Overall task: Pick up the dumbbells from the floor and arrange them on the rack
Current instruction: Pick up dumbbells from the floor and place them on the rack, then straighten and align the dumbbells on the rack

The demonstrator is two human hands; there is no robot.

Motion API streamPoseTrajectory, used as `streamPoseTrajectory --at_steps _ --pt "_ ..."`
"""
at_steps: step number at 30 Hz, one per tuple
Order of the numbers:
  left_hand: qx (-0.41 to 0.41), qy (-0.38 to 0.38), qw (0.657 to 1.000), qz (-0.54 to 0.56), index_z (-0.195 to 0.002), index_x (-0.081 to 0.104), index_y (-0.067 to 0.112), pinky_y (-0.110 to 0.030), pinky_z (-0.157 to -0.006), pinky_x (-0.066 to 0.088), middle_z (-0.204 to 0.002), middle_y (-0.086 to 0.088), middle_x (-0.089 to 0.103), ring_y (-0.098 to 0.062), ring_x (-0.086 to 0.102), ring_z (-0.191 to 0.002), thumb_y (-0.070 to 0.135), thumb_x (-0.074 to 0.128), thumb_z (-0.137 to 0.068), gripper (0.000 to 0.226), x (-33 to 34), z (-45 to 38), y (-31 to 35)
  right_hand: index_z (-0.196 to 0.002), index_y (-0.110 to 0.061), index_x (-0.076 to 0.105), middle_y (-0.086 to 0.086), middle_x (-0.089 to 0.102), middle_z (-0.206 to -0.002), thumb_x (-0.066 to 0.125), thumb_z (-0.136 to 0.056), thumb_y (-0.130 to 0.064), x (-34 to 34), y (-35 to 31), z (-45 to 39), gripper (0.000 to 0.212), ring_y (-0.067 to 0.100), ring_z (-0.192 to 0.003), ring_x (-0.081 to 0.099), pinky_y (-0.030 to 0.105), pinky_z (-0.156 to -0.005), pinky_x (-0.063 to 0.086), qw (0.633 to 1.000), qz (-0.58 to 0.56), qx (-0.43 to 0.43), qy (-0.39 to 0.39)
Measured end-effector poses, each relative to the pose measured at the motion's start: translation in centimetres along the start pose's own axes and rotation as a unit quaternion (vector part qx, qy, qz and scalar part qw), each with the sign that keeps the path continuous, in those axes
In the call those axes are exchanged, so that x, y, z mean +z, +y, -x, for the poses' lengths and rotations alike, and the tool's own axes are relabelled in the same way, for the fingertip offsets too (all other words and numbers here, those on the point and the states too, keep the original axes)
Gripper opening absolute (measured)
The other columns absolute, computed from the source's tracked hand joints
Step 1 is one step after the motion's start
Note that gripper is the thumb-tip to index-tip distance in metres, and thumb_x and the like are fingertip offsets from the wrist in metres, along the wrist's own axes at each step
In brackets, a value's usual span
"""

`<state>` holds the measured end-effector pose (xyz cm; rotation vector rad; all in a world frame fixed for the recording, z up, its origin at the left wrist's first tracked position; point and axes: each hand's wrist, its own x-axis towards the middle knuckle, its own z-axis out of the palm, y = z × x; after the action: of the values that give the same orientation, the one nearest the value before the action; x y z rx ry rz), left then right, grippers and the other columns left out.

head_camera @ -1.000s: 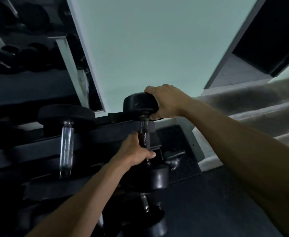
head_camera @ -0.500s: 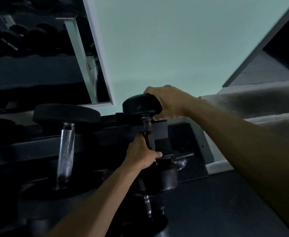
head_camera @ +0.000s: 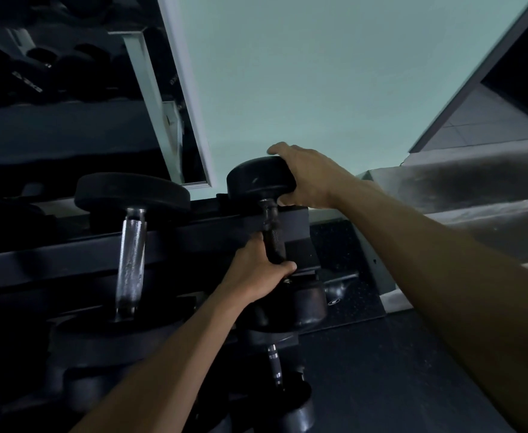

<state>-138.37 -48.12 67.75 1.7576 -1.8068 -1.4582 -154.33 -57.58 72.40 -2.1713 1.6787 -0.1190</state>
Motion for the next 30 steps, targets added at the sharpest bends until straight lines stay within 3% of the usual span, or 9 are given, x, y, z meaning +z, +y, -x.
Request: streamPoseTrajectory --at_steps 2,4,7,9,12,15,19,25,30 --pt "0.016 0.031 0.999 -0.019 -0.134 0.043 0.017 -0.017 -0.087 0.04 -0.13 0.003 0.053 -0.008 0.052 -0.11 0.044 0.065 -0.083 0.061 -0.1 0.6 -0.7 -0.146 -0.021 0.027 0.007 0.051 -0.131 0.081 -0.073 -0.027 0.6 0.2 1.0 0.091 0.03 -0.113 0.054 0.041 -0.09 0.047 0.999 -0.023 0.02 0.031" --pt "0.039 0.074 0.996 -0.017 -0.13 0.05 0.019 -0.025 -0.088 0.049 -0.122 0.002 0.061 -0.01 0.059 -0.104 0.048 0.06 -0.084 0.055 -0.2 1.4 -1.5 -0.15 -0.02 0.022 0.01 0.049 -0.135 0.081 -0.074 -0.027 1.1 0.4 2.1 0.096 0.032 -0.116 0.054 0.041 -0.092 0.046 0.997 -0.043 0.029 0.056" --pt "0.081 0.122 0.989 -0.022 -0.124 0.056 0.021 -0.028 -0.091 0.049 -0.116 0.006 0.063 -0.008 0.059 -0.103 0.05 0.057 -0.087 0.047 0.1 3.0 -2.6 -0.152 -0.019 0.019 0.013 0.046 -0.139 0.078 -0.079 -0.029 1.8 0.7 3.6 0.094 0.033 -0.12 0.051 0.041 -0.096 0.042 0.995 -0.05 0.036 0.073" --pt "0.119 0.125 0.985 -0.012 -0.121 0.058 0.022 -0.03 -0.093 0.048 -0.115 0.007 0.062 -0.007 0.057 -0.107 0.058 0.054 -0.085 0.052 0.3 4.1 -3.6 -0.153 -0.02 0.019 0.013 0.046 -0.141 0.074 -0.084 -0.029 2.1 0.8 4.1 0.089 0.033 -0.122 0.05 0.038 -0.096 0.039 0.995 -0.048 0.029 0.081" --pt "0.147 0.072 0.986 -0.015 -0.129 0.048 0.028 -0.024 -0.093 0.042 -0.122 0.014 0.054 0.0 0.05 -0.112 0.073 0.061 -0.067 0.078 0.3 5.9 -5.0 -0.155 -0.022 0.019 0.012 0.043 -0.145 0.07 -0.088 -0.027 1.8 0.8 3.8 0.085 0.031 -0.128 0.046 0.035 -0.1 0.035 0.995 -0.047 0.011 0.086" --pt "0.152 0.037 0.984 -0.085 -0.133 0.037 0.034 -0.028 -0.097 0.041 -0.124 0.017 0.045 0.0 0.045 -0.112 0.057 0.081 -0.059 0.089 0.8 7.0 -6.1 -0.155 -0.021 0.022 0.012 0.047 -0.143 0.069 -0.089 -0.027 1.3 0.8 2.9 0.081 0.032 -0.129 0.045 0.037 -0.105 0.035 0.996 -0.04 0.003 0.08" --pt "0.168 0.088 0.977 -0.099 -0.125 0.046 0.031 -0.033 -0.095 0.047 -0.118 0.013 0.052 -0.004 0.052 -0.106 0.047 0.082 -0.064 0.072 1.6 6.6 -6.9 -0.153 -0.023 0.027 0.012 0.052 -0.136 0.069 -0.089 -0.028 1.6 1.4 2.6 0.076 0.032 -0.124 0.047 0.04 -0.104 0.037 0.996 -0.034 -0.011 0.083" --pt "0.18 0.11 0.971 -0.11 -0.123 0.049 0.028 -0.031 -0.092 0.047 -0.113 0.01 0.055 -0.006 0.054 -0.103 0.043 0.084 -0.063 0.07 2.2 6.7 -6.3 -0.145 -0.024 0.036 0.012 0.059 -0.122 0.072 -0.085 -0.028 1.5 1.9 2.2 0.07 0.033 -0.11 0.056 0.049 -0.096 0.046 0.995 -0.041 -0.03 0.087" --pt "0.171 0.124 0.972 -0.103 -0.122 0.049 0.028 -0.03 -0.092 0.047 -0.112 0.01 0.055 -0.006 0.053 -0.103 0.042 0.084 -0.063 0.07 2.6 6.7 -6.5 -0.136 -0.019 0.042 0.014 0.062 -0.112 0.072 -0.085 -0.025 1.0 1.5 2.0 0.06 0.035 -0.102 0.057 0.046 -0.09 0.048 0.996 -0.008 -0.048 0.078"
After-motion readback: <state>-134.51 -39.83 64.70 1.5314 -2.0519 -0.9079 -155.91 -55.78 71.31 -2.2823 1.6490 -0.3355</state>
